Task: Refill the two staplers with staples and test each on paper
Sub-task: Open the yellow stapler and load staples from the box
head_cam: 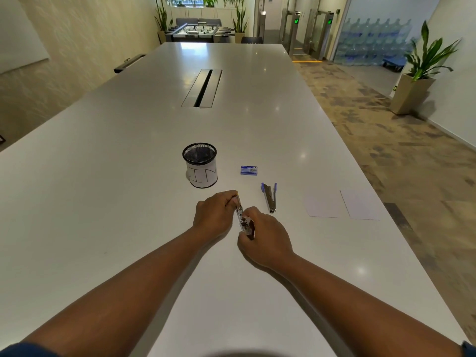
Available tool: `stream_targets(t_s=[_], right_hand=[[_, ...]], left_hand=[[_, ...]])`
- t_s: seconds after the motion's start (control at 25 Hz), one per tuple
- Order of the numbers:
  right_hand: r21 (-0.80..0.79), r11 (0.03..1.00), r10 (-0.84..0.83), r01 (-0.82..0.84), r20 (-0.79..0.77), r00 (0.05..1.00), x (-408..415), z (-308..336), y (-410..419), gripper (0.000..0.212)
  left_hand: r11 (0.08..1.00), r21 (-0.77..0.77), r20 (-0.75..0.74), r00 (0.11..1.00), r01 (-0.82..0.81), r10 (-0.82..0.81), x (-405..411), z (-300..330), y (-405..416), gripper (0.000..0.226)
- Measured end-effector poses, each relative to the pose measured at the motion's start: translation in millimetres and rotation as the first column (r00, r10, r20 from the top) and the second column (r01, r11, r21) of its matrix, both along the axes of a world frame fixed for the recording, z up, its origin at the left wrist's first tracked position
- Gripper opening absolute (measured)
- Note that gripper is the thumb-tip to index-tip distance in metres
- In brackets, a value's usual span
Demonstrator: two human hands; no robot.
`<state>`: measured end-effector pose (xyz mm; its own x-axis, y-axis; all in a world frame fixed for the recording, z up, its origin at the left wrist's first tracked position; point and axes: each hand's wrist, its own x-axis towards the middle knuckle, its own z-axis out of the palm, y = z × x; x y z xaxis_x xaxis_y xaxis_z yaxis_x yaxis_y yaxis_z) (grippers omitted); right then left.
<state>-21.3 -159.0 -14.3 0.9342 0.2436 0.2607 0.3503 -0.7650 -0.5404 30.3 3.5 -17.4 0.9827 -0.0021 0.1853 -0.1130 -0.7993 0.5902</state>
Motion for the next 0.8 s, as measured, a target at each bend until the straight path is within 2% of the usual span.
stream_targets(t_s=[0.12,0.24,0.32,0.48,0.6,0.8], right_hand=[[-0.073,0.997,0.009,-0.015,-0.073,0.997,5.2,3.7,1.2,0.034],[-0.037,0.999,0.008,-0.017,-0.231,0.973,16.0,10.6,-1.0,0.040],[0.004,0.999,0.036,-0.036,-0.332,0.942,25.5,15.9,-5.2,0.043],[-0.021,0.991,0.105,-0.129,-0.459,0.882,43.7,27.8,-9.4,0.065],[-0.037,0.987,0.117,-0.156,-0.495,0.861,54.7,32.0,-9.5,0.075],[-0.014,0.987,0.133,-0.162,-0.502,0.855,58.5,27.3,-11.6,0.076]], left_hand=[[0.982,0.155,-0.004,0.994,0.106,-0.107,4.7,0.8,0.4,0.028],[0.951,0.262,0.020,0.984,0.163,-0.175,10.7,-0.1,5.3,0.034],[0.944,0.268,0.040,0.977,0.190,-0.208,17.0,0.2,9.3,0.030],[0.955,0.210,0.039,0.974,0.210,-0.223,24.3,1.5,13.7,0.030],[0.957,0.190,0.055,0.970,0.221,-0.235,24.7,-2.3,14.3,0.033],[0.962,0.122,0.063,0.966,0.243,-0.252,27.7,-5.4,17.6,0.030]])
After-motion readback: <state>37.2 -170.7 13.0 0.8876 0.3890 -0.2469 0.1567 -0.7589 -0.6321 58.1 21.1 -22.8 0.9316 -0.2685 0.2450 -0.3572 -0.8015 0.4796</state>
